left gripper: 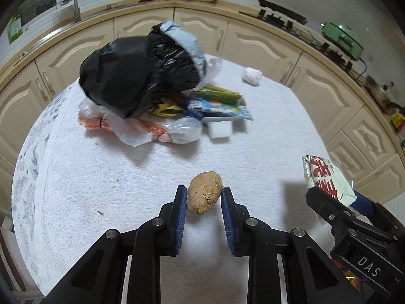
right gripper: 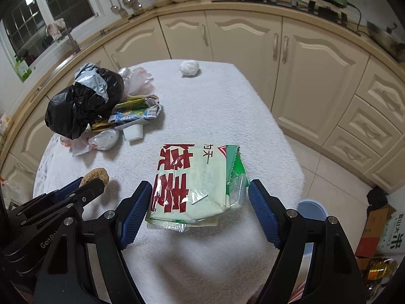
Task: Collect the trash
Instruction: 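Lift both items and carry them over the blue bin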
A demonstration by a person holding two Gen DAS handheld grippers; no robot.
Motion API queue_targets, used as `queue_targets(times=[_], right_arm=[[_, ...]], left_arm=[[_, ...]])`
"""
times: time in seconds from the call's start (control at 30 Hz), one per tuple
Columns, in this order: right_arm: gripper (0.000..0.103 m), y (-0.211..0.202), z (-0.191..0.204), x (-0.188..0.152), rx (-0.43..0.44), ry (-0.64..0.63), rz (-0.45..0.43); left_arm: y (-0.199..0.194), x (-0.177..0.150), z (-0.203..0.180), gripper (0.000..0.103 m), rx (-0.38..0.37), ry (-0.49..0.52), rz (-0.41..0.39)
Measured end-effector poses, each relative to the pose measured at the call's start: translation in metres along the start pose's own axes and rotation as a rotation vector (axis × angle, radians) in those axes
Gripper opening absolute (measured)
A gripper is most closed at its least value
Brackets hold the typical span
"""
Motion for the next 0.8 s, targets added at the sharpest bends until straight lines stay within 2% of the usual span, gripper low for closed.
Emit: queue_targets(times=[0.33,0.8], right_arm=[[0.08,-0.024,-0.051,-0.016,-0.018,0.094,-0.038],[0.08,-0.057,-0.166,-0.052,-0.094,0.326,-0.076]], left_arm=[[-0.005,-0.007,-0.059,0.023,-0.028,0.116,-0.004],[0.017,-0.019,-0.18,0.023,-0.097,0.358,0.042]])
Point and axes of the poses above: each gripper's, at about its wrist camera, not at the fingertips, and y roughly the way its jaws point, z to its left, x to its top, the point moved 2 cm from there along y, roughly the way its jaws point, and after that the axes turned 8 degrees about z, right-handed, at the moved point
